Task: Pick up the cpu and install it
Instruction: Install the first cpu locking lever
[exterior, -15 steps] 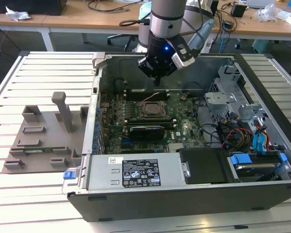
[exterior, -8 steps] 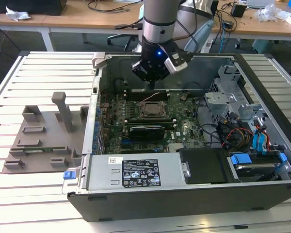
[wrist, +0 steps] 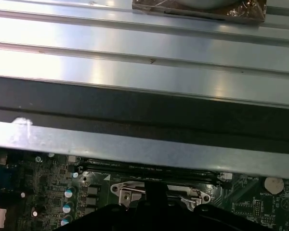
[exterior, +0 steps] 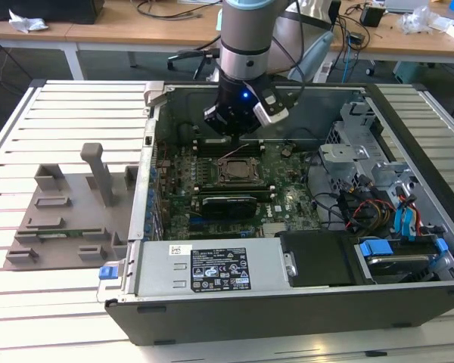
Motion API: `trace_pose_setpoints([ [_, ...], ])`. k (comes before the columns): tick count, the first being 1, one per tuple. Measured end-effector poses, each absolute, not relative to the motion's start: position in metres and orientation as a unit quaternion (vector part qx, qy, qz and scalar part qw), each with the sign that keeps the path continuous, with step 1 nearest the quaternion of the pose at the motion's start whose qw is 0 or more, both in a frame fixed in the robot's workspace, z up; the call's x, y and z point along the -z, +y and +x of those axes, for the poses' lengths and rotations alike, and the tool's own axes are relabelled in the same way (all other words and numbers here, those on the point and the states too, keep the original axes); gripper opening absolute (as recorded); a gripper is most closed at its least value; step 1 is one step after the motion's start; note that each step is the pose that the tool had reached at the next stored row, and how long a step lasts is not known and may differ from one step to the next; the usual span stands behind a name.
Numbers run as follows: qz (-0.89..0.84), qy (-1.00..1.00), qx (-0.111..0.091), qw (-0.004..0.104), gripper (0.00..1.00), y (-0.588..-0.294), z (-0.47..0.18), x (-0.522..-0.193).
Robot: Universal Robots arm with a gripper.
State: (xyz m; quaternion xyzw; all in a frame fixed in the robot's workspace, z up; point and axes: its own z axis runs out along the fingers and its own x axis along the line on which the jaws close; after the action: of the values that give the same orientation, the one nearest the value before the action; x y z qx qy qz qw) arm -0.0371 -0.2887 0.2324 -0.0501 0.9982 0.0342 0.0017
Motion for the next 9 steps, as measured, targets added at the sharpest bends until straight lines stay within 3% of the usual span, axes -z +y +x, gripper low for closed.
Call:
trace_pose_setpoints([
  [9,-0.053,0.998,-0.034,0.001,0.11,-0.2835,-0.0372,-0.2234],
])
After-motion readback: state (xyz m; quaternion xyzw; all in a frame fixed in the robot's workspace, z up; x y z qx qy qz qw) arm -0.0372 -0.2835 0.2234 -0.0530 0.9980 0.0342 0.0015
